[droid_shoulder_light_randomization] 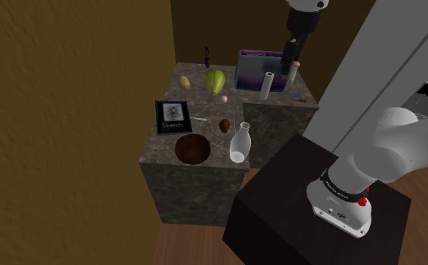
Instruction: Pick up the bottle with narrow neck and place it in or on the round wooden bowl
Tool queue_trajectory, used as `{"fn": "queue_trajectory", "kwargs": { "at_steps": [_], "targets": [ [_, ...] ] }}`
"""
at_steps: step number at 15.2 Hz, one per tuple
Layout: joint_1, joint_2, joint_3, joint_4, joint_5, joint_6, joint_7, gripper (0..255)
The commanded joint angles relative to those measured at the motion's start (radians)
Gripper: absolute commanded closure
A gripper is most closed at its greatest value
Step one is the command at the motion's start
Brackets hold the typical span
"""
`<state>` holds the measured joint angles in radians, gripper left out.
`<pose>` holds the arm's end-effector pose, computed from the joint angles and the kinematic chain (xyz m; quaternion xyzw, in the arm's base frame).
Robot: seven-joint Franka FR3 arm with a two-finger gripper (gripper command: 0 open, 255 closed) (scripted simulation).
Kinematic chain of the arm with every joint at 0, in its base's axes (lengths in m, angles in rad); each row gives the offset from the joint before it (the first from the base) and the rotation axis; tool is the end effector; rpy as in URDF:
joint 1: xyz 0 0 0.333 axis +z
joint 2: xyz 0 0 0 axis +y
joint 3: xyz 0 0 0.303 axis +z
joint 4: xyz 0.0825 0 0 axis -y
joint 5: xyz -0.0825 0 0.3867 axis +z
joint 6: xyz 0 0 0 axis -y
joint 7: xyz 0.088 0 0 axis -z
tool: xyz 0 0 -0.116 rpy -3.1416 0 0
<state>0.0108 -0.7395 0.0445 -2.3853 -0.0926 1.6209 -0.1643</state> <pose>0.3336 0.0107 0.5481 0.9924 0.1063 -0.0164 0.0603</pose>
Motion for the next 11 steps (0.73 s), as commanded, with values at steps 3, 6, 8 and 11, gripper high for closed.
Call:
{"fn": "queue_trajectory", "kwargs": {
  "at_steps": [3, 6, 8, 11],
  "targets": [
    [-0.001, 0.036, -0.006, -0.037, 0.000, 0.064, 0.001, 0],
    [-0.004, 0.100, -0.013, -0.083, -0.001, 0.163, 0.001, 0],
    [-0.005, 0.150, -0.018, -0.108, -0.001, 0.229, 0.002, 0],
    [-0.009, 0.235, -0.025, -0.135, -0.002, 0.328, 0.002, 0]
  ]
}}
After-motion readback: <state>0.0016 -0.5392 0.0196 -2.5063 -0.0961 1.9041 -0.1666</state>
